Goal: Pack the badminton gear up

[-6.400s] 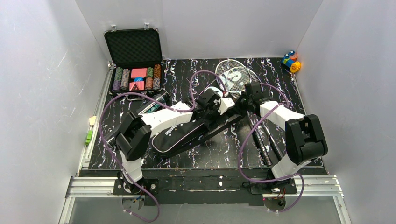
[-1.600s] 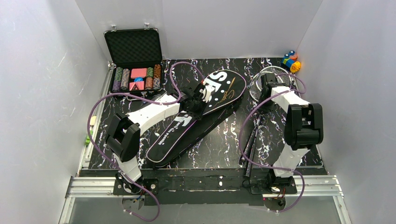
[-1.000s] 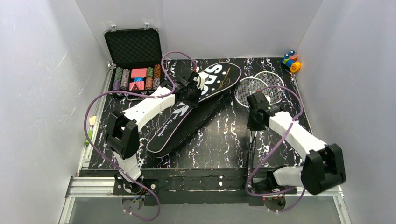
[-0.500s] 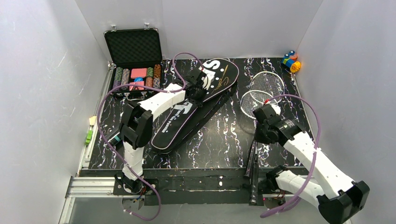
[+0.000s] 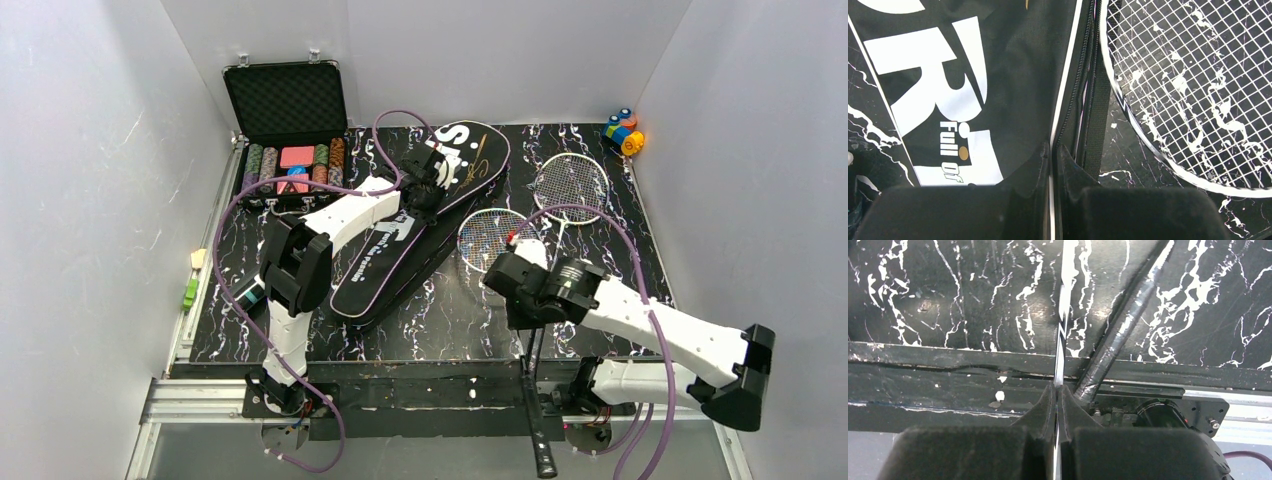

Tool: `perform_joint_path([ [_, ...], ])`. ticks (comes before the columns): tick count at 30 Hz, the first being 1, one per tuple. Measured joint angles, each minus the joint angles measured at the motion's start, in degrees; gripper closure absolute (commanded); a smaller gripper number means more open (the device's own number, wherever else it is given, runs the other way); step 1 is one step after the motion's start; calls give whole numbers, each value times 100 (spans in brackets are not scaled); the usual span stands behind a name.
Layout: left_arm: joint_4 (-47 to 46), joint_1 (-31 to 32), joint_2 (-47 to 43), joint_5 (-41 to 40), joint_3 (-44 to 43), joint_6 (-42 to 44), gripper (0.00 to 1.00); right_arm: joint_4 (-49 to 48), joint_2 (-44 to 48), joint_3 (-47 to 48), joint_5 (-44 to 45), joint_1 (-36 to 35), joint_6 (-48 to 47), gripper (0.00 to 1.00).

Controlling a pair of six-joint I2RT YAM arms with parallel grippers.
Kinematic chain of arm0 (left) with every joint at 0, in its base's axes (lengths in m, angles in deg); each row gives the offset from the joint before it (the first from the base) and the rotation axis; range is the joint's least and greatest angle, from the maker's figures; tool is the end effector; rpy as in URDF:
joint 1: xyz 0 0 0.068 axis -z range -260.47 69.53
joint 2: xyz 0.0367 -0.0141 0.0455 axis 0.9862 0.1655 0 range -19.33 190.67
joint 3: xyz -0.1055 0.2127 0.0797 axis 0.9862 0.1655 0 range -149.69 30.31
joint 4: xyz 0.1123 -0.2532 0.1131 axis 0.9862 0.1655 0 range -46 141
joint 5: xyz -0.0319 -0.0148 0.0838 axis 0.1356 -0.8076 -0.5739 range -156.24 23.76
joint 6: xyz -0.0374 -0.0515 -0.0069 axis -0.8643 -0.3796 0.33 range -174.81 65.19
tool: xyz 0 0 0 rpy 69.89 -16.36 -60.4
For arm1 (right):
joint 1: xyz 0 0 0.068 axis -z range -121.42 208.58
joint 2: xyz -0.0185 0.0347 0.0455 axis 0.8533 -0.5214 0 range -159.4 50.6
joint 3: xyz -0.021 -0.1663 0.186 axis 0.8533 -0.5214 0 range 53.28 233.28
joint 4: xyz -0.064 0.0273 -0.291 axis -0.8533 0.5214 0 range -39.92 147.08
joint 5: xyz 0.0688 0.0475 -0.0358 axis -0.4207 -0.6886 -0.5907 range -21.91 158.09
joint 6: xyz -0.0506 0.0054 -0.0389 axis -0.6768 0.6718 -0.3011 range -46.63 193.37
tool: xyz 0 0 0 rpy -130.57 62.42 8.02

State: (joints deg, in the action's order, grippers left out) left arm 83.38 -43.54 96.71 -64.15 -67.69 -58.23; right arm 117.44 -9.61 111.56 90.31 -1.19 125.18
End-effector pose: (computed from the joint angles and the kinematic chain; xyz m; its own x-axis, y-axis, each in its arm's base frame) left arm 0.3839 -0.2909 0.1945 -0.7092 0.4584 -0.5357 0.5749 0.8158 -0.0628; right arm 0.1318 0.1888 0.2606 -0.8669 -0.0424 -0.4967 -0.0827 0.9948 0.0594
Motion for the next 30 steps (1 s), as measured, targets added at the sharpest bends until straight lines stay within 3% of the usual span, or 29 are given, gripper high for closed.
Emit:
perform_joint_path([
  [10,0,0,0,33,0,2,100,162,-852,789,490,-1088,531,99],
  [16,-2,0,0,55,0,0,100,367,-907,1075,756,-1515,887,99],
  [17,-2,0,0,59,0,-2,100,367,-890,1069,772,-1552,942,95],
  [21,-2,0,0,76,0,-2,100,260,-846,820,855,-1534,1086,55],
  [23,-2,0,0,81,2,-2,100,103,-839,505,839,-1419,1082,46],
  [30,2,0,0,107,2,-4,100,-1309,-798,-977,299,-81,431,42],
])
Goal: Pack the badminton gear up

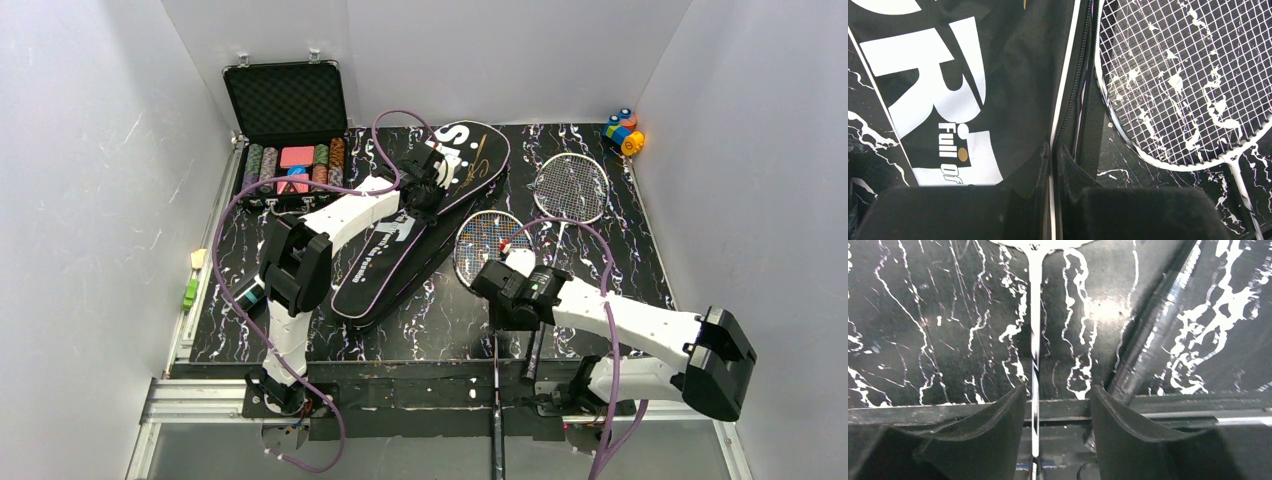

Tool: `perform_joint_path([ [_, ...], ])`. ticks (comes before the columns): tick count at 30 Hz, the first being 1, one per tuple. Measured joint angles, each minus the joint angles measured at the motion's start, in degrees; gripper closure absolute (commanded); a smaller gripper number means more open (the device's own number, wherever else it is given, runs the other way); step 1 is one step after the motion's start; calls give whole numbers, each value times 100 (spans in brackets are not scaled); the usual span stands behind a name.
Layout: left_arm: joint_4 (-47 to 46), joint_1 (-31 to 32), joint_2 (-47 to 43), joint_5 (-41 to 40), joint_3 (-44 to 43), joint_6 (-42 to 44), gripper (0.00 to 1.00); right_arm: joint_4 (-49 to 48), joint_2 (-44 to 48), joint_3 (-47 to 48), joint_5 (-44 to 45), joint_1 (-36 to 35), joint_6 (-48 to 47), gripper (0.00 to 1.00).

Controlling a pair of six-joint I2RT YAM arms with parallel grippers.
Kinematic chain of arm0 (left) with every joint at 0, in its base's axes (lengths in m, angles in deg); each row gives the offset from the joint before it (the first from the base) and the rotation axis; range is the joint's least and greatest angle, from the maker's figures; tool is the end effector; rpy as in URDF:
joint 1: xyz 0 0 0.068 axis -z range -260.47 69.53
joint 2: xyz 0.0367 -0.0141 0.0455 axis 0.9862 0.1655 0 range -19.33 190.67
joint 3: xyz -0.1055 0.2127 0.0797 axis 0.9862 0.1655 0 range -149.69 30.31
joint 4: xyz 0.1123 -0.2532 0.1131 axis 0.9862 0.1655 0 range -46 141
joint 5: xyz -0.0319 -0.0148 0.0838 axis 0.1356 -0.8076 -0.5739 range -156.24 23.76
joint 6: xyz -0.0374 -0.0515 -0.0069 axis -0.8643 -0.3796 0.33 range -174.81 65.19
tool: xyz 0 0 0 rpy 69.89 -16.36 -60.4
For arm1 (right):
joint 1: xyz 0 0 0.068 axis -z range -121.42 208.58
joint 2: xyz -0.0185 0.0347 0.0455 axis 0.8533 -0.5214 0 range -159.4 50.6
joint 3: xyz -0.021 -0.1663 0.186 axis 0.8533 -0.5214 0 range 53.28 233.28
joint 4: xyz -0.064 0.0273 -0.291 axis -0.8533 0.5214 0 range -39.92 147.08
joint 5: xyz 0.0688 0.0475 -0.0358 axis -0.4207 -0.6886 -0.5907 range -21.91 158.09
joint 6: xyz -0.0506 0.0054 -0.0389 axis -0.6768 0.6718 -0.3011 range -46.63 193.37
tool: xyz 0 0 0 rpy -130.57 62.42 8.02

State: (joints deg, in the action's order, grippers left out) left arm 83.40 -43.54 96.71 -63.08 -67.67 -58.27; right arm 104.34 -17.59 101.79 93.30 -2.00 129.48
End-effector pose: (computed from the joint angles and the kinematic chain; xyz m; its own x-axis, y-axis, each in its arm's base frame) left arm 0.3832 -0.2916 0.1944 -0.7103 0.4585 -0.5341 0.5818 0.8095 -0.0789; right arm 0.1421 0.2089 0.1833 -0.8693 -0.0125 -0.4941 -0.0153 0.9999 0.0016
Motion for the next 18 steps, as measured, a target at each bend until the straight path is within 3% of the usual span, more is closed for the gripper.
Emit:
perform_joint_path([
  [10,-2,0,-46,35,24,-9,100,-1676,-822,-354,-772,437,-625,43],
  [18,4,0,-107,61,105,-11,100,-1926,-1266,-404,-824,470,-691,46],
])
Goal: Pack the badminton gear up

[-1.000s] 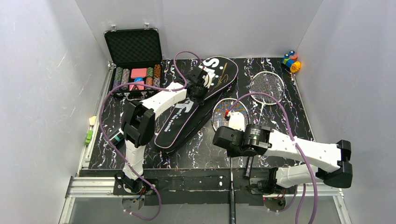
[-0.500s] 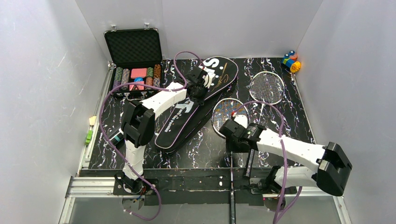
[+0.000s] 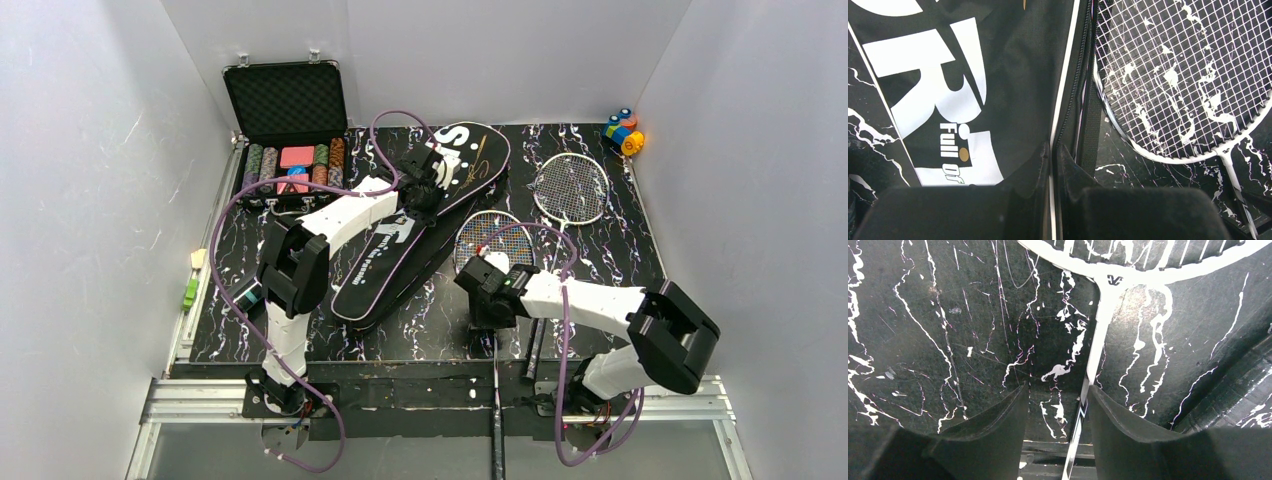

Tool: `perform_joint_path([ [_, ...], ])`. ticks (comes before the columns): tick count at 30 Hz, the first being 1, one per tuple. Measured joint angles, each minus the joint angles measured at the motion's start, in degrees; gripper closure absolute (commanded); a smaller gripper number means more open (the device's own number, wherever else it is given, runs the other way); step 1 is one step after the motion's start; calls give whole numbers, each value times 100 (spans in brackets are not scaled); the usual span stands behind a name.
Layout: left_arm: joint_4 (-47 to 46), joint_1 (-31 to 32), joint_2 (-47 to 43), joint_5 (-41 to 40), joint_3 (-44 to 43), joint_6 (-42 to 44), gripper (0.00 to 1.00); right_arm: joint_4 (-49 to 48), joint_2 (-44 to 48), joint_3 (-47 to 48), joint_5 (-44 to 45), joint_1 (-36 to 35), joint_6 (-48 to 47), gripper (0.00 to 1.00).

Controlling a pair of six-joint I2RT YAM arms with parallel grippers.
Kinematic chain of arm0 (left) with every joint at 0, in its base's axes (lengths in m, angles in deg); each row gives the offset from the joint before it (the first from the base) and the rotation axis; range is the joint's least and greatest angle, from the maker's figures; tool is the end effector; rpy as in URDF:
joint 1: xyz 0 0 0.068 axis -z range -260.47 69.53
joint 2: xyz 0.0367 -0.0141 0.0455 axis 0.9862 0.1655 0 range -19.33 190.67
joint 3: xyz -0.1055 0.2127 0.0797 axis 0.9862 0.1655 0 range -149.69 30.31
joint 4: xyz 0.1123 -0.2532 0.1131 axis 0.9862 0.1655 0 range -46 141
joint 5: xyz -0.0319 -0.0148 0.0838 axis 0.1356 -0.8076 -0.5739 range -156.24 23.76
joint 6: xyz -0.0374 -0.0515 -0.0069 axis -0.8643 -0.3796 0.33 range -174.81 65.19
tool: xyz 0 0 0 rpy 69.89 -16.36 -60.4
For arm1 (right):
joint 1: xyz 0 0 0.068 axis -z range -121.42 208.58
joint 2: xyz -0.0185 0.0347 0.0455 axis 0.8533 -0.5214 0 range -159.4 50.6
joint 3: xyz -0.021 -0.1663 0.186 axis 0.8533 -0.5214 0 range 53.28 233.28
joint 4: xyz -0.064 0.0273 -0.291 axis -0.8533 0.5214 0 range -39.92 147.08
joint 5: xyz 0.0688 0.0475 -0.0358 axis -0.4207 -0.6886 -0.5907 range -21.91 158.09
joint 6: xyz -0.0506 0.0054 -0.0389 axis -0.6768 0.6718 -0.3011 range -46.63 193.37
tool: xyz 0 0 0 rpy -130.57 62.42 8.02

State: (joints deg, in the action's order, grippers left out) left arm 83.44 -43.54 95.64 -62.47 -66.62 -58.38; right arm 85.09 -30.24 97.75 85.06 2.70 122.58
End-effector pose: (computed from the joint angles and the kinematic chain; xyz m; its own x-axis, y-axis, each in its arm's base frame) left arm 0.3796 -0.2896 0.1964 -0.7118 0.4573 -0.5331 0.5846 0.8064 -0.0888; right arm 0.1721 0.2281 0.1155 -0.9072 -0.0478 -0.4180 -0.0806 0.9949 0.0612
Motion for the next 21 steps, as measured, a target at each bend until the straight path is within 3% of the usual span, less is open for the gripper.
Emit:
perform_joint_path([
  [13,0,0,-22,15,81,-7,100,-48,492,-570,9,0,214,50],
  [15,-2,0,-22,13,81,-7,100,-52,461,-575,15,0,227,57],
  [19,-2,0,-22,15,81,-7,100,-87,435,-570,15,4,245,89],
  [21,0,-2,-22,15,81,-7,100,-146,428,-568,-24,-2,308,99],
])
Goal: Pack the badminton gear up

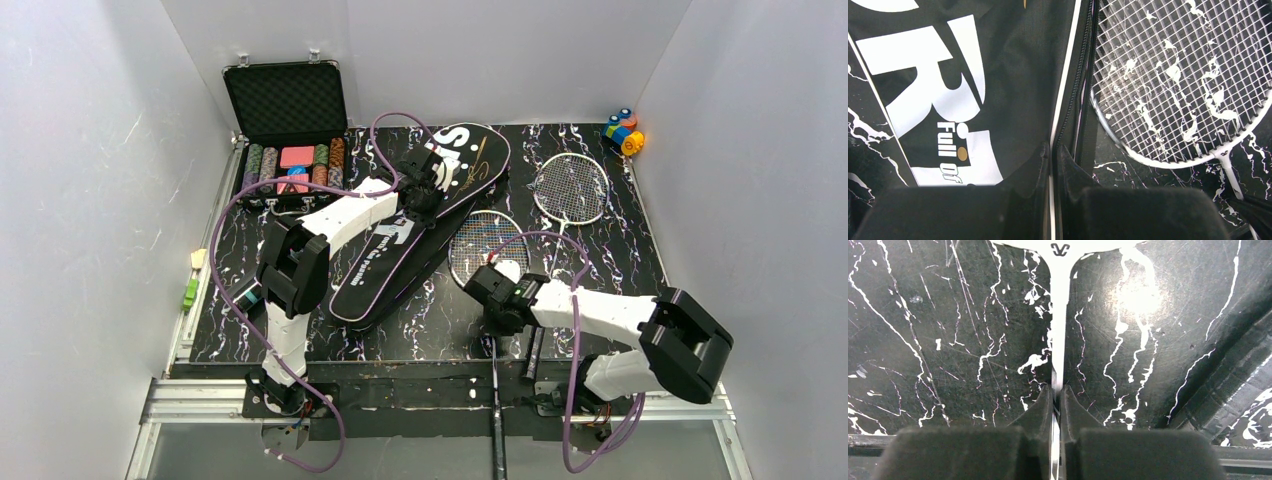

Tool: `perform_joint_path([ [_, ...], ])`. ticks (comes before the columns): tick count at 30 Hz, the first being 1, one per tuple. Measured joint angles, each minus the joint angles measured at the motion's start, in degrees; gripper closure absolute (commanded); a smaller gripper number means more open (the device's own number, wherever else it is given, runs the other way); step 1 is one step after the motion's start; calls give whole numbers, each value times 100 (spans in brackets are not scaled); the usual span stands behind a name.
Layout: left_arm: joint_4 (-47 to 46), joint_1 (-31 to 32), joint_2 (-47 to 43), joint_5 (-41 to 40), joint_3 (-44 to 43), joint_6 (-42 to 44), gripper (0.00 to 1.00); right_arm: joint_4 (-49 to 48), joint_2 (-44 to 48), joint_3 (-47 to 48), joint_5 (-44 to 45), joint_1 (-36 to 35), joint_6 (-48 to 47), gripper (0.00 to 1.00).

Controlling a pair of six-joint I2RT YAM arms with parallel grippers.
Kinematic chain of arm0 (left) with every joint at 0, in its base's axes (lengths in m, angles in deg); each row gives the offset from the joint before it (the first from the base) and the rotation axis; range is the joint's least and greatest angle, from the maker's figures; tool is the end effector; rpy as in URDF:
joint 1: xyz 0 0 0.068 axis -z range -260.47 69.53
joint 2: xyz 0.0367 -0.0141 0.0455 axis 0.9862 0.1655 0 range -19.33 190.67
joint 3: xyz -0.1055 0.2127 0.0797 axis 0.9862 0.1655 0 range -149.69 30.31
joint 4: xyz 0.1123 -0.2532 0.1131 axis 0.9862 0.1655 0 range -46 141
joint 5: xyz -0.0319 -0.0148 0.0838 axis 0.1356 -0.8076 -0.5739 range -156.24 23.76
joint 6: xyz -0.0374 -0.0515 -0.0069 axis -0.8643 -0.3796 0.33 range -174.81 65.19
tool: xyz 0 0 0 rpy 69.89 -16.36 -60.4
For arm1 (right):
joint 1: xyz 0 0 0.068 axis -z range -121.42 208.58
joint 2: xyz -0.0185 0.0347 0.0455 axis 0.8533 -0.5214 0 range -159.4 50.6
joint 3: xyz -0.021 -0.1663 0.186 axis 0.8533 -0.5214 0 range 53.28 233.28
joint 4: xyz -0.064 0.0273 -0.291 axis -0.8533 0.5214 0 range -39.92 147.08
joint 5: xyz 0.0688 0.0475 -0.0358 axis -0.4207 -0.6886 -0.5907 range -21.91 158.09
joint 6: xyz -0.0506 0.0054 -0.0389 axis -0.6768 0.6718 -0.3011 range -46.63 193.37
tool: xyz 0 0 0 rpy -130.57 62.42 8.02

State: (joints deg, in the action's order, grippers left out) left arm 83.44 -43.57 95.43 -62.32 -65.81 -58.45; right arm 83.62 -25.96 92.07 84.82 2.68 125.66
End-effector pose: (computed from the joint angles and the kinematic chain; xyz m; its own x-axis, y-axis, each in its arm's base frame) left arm 0.3779 -0.2881 0.1931 -0.7173 0.4593 -0.5240 0.5836 0.8069 -0.0915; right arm 0.1604 0.2113 0.1055 -0.9113 0.0055 -0.4118 -0.0332 0.9957 0.0869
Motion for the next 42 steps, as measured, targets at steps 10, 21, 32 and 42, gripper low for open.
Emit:
perform_joint_path([
  [10,2,0,0,24,-2,-2,100,785,758,-31,302,-748,476,99],
  [21,33,-4,0,31,-28,-4,100,1932,1331,55,566,-1410,1235,99],
  [32,66,-4,0,201,-63,-66,100,1685,302,981,605,-1436,787,99],
  [42,94,-20,-208,796,-20,-92,100,1121,-769,1777,404,-1029,-83,99],
])
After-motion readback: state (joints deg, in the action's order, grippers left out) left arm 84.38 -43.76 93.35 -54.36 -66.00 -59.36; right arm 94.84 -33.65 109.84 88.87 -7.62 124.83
